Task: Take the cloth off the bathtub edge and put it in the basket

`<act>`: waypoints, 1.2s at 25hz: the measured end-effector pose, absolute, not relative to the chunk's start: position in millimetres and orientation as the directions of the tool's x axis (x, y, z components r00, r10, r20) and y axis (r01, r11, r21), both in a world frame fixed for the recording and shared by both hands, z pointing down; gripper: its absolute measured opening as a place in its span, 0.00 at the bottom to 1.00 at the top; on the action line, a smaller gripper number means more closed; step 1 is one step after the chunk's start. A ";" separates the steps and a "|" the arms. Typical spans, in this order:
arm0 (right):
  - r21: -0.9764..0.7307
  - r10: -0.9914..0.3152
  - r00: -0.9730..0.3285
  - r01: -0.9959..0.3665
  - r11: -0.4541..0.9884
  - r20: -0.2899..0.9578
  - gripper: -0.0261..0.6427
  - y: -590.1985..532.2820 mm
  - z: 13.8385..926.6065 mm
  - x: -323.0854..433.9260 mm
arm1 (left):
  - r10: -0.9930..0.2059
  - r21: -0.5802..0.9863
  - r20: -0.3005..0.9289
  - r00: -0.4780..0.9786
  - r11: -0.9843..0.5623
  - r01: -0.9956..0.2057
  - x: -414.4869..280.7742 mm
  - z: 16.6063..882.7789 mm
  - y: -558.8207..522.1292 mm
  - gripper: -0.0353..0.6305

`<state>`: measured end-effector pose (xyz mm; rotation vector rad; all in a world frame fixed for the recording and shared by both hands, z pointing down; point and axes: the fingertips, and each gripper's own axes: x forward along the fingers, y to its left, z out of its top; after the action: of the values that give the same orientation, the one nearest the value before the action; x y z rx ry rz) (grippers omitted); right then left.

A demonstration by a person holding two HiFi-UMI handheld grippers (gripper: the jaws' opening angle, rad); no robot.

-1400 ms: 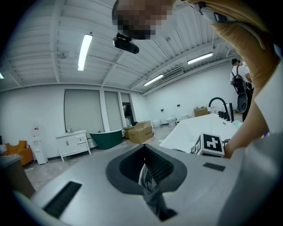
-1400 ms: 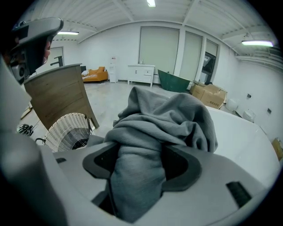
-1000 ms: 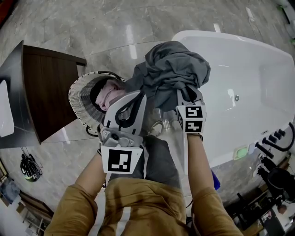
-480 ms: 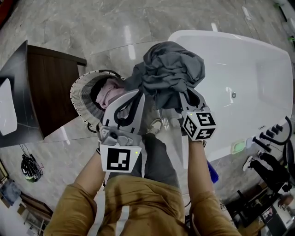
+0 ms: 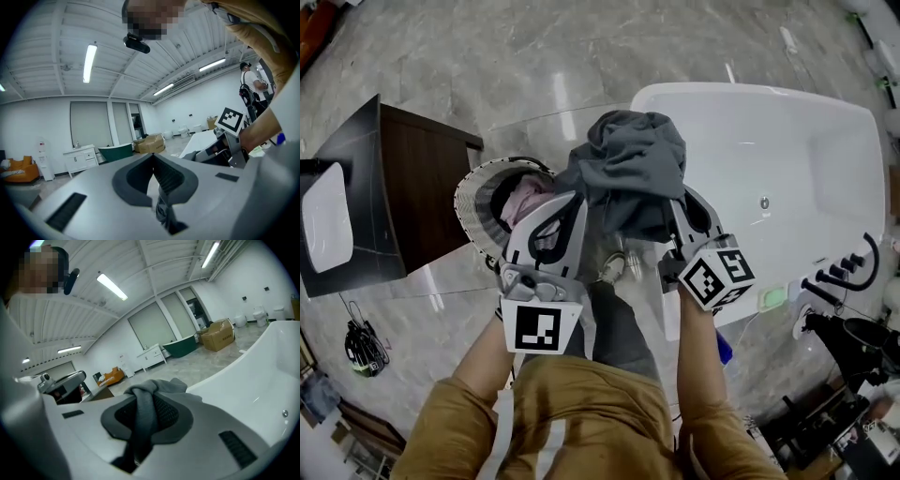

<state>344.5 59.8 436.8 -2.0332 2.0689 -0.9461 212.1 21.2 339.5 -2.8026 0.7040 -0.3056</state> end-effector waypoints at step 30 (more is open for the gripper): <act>-0.319 -0.972 -0.196 -0.920 0.229 -0.130 0.12 144.2 63.9 315.1 | -0.646 -0.382 -0.063 0.761 -0.689 -0.616 142.6 112.9 68.2 0.06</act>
<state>315.1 144.2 63.9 -1.7646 2.2047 -0.2441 142.6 68.2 112.9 -2.5755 0.9641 -0.1074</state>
